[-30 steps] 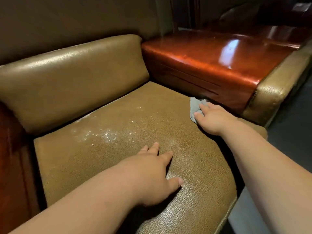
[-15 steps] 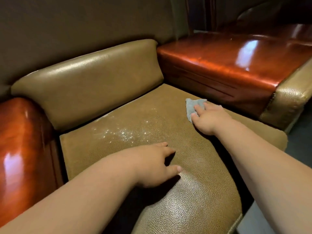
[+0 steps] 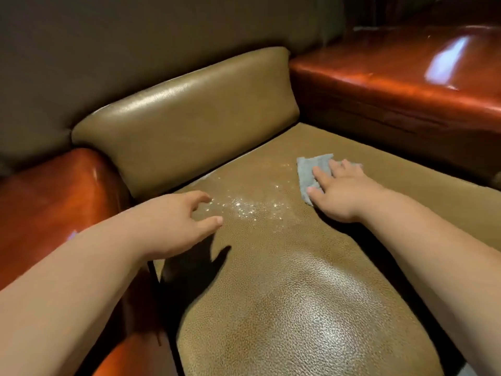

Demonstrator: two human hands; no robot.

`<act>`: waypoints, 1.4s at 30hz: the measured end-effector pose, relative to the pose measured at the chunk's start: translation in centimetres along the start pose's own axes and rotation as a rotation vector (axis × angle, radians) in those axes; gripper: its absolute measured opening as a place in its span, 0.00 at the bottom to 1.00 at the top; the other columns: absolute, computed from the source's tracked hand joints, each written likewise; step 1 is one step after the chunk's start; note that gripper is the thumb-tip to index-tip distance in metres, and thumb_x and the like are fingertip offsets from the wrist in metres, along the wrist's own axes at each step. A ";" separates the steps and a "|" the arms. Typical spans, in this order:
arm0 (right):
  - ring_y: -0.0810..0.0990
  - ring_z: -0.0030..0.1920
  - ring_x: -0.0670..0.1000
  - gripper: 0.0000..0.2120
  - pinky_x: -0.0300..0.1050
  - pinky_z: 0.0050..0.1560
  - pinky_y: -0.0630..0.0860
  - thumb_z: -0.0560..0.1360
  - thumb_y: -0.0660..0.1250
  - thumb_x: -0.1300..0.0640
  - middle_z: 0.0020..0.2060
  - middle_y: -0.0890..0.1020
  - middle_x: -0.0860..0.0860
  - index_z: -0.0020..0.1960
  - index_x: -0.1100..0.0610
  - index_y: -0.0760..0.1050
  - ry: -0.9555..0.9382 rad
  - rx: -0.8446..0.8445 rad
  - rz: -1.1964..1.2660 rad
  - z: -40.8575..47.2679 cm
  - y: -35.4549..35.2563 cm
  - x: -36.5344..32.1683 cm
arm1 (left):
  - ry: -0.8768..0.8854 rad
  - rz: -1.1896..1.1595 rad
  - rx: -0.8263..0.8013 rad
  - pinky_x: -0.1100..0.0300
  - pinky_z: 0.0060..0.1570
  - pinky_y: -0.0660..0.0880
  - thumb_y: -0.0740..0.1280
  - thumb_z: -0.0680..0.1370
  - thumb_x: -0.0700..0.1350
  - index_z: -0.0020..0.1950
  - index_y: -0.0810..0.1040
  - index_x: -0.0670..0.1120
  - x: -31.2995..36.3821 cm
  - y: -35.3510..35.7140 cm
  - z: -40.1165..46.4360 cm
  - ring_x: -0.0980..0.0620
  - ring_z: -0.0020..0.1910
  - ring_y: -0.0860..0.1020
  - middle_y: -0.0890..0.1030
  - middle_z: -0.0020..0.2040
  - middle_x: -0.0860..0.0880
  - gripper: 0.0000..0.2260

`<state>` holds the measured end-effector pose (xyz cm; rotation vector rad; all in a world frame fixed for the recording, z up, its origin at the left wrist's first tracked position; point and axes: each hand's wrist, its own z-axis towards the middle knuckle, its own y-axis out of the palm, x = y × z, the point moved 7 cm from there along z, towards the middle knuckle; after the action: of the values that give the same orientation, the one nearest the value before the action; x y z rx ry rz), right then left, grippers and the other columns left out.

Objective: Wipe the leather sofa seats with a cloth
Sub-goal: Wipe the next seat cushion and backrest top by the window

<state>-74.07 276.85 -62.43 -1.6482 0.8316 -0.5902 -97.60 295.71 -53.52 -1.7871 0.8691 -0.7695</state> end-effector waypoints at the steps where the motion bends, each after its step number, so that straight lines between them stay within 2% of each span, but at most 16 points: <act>1: 0.39 0.83 0.61 0.33 0.58 0.82 0.38 0.84 0.41 0.37 0.84 0.41 0.58 0.85 0.49 0.41 -0.055 -0.007 0.008 -1.4 0.6 -3.0 | 0.003 0.023 -0.062 0.56 0.73 0.69 0.62 0.80 0.69 0.81 0.66 0.59 -0.3 0.6 0.2 0.52 0.72 0.75 0.76 0.75 0.53 0.31; 3: 0.36 0.83 0.60 0.36 0.57 0.81 0.36 0.80 0.35 0.36 0.83 0.38 0.58 0.85 0.50 0.39 -0.252 0.015 -0.025 -6.1 2.2 -9.8 | -0.024 0.061 -0.216 0.55 0.74 0.69 0.62 0.80 0.69 0.81 0.67 0.59 -0.8 2.5 0.1 0.51 0.72 0.75 0.76 0.75 0.53 0.30; 6: 0.35 0.83 0.54 0.40 0.55 0.82 0.35 0.75 0.34 0.31 0.83 0.37 0.50 0.84 0.44 0.39 -0.394 -0.054 0.006 -8.2 3.1 -12.2 | -0.032 0.027 -0.157 0.56 0.72 0.70 0.61 0.81 0.69 0.80 0.68 0.59 -1.3 2.4 0.8 0.52 0.70 0.76 0.79 0.72 0.54 0.29; 9: 0.40 0.84 0.52 0.34 0.55 0.82 0.39 0.83 0.46 0.33 0.84 0.40 0.49 0.85 0.43 0.42 -0.188 -0.024 0.035 -3.2 1.5 -6.6 | -0.022 0.017 -0.104 0.56 0.71 0.71 0.61 0.82 0.67 0.79 0.68 0.58 -1.2 1.9 0.8 0.50 0.69 0.77 0.79 0.71 0.54 0.28; 13: 0.42 0.84 0.59 0.34 0.58 0.82 0.41 0.84 0.41 0.36 0.84 0.42 0.56 0.85 0.48 0.41 0.031 0.007 -0.073 -1.5 0.9 -4.3 | 0.021 0.026 -0.188 0.57 0.73 0.68 0.60 0.83 0.66 0.82 0.65 0.56 -0.1 2.7 0.6 0.48 0.74 0.73 0.75 0.76 0.52 0.29; 16: 0.38 0.83 0.60 0.33 0.57 0.82 0.38 0.85 0.43 0.38 0.83 0.38 0.58 0.85 0.48 0.40 -0.208 -0.067 -0.018 -6.8 2.1 -10.3 | 0.036 0.012 -0.170 0.56 0.72 0.69 0.61 0.83 0.66 0.82 0.65 0.57 0.3 2.4 0.6 0.48 0.73 0.74 0.76 0.75 0.52 0.29; 18: 0.48 0.83 0.62 0.31 0.59 0.82 0.47 0.83 0.49 0.37 0.83 0.48 0.60 0.84 0.46 0.54 -0.464 0.087 -0.031 -12.1 2.7 -15.0 | 0.041 0.015 -0.171 0.59 0.70 0.70 0.61 0.83 0.65 0.81 0.66 0.57 0.3 2.5 0.7 0.49 0.72 0.75 0.77 0.74 0.51 0.28; 20: 0.58 0.82 0.60 0.33 0.60 0.80 0.53 0.79 0.49 0.33 0.82 0.59 0.57 0.81 0.44 0.64 -0.516 0.120 -0.052 -12.5 2.8 -15.9 | 0.044 0.016 -0.171 0.60 0.68 0.68 0.61 0.83 0.65 0.82 0.65 0.56 0.3 2.6 0.7 0.49 0.72 0.75 0.76 0.75 0.51 0.29; 22: 0.45 0.84 0.55 0.36 0.56 0.81 0.41 0.79 0.43 0.31 0.84 0.46 0.52 0.84 0.42 0.49 -0.458 0.040 -0.060 -8.5 2.4 -13.8 | 0.045 0.023 -0.171 0.59 0.69 0.68 0.61 0.83 0.65 0.82 0.65 0.56 0.3 2.7 0.7 0.49 0.73 0.74 0.76 0.75 0.51 0.30; 24: 0.41 0.84 0.54 0.35 0.55 0.81 0.38 0.82 0.43 0.32 0.84 0.41 0.51 0.85 0.44 0.42 -0.257 -0.023 -0.052 -3.5 1.0 -10.3 | 0.039 0.027 -0.170 0.57 0.73 0.68 0.60 0.83 0.66 0.82 0.65 0.56 0.3 2.6 0.7 0.49 0.74 0.74 0.76 0.76 0.52 0.30; 28: 0.39 0.83 0.58 0.34 0.56 0.82 0.39 0.84 0.43 0.35 0.84 0.40 0.54 0.85 0.46 0.40 -0.174 -0.033 -0.050 -2.5 1.1 -10.2 | 0.032 0.032 -0.179 0.55 0.73 0.68 0.60 0.83 0.66 0.82 0.65 0.56 0.5 2.4 0.4 0.47 0.74 0.73 0.76 0.75 0.51 0.29; 31: 0.38 0.83 0.58 0.37 0.55 0.82 0.36 0.79 0.37 0.32 0.84 0.39 0.54 0.84 0.45 0.40 -0.407 0.007 -0.059 -9.6 2.7 -14.8 | 0.040 0.032 -0.154 0.56 0.71 0.70 0.60 0.84 0.65 0.82 0.65 0.55 0.6 2.2 0.4 0.47 0.72 0.75 0.77 0.74 0.49 0.29; 33: 0.38 0.83 0.55 0.36 0.55 0.82 0.36 0.80 0.41 0.30 0.84 0.39 0.51 0.84 0.42 0.41 -0.498 0.006 -0.060 -10.9 3.1 -15.4 | 0.032 0.040 -0.147 0.56 0.71 0.69 0.59 0.84 0.65 0.83 0.64 0.54 0.5 2.2 0.5 0.46 0.73 0.74 0.77 0.74 0.49 0.30; 35: 0.39 0.84 0.53 0.34 0.55 0.82 0.37 0.83 0.47 0.32 0.84 0.40 0.49 0.84 0.41 0.43 -0.423 -0.011 -0.045 -7.1 2.1 -13.3 | 0.027 0.056 -0.154 0.56 0.72 0.67 0.58 0.84 0.65 0.84 0.62 0.54 0.5 2.3 0.5 0.46 0.75 0.72 0.75 0.76 0.49 0.30; 39: 0.42 0.84 0.58 0.33 0.58 0.81 0.39 0.84 0.45 0.35 0.84 0.43 0.54 0.85 0.45 0.44 -0.108 -0.035 -0.049 0.6 -0.2 -9.0 | 0.038 0.086 -0.148 0.56 0.74 0.66 0.58 0.84 0.65 0.84 0.62 0.53 0.8 2.1 0.4 0.46 0.77 0.70 0.74 0.77 0.49 0.31; 42: 0.41 0.83 0.60 0.35 0.57 0.82 0.38 0.81 0.39 0.35 0.84 0.43 0.57 0.85 0.47 0.45 -0.235 0.001 -0.078 -2.4 1.3 -13.1 | 0.061 0.090 -0.139 0.57 0.73 0.67 0.59 0.84 0.66 0.84 0.62 0.52 0.7 2.1 0.4 0.45 0.76 0.71 0.74 0.77 0.48 0.32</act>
<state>-84.31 285.43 -62.46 -1.7167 0.5975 -0.4397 -97.32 294.72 -55.58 -1.8399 1.0582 -0.7233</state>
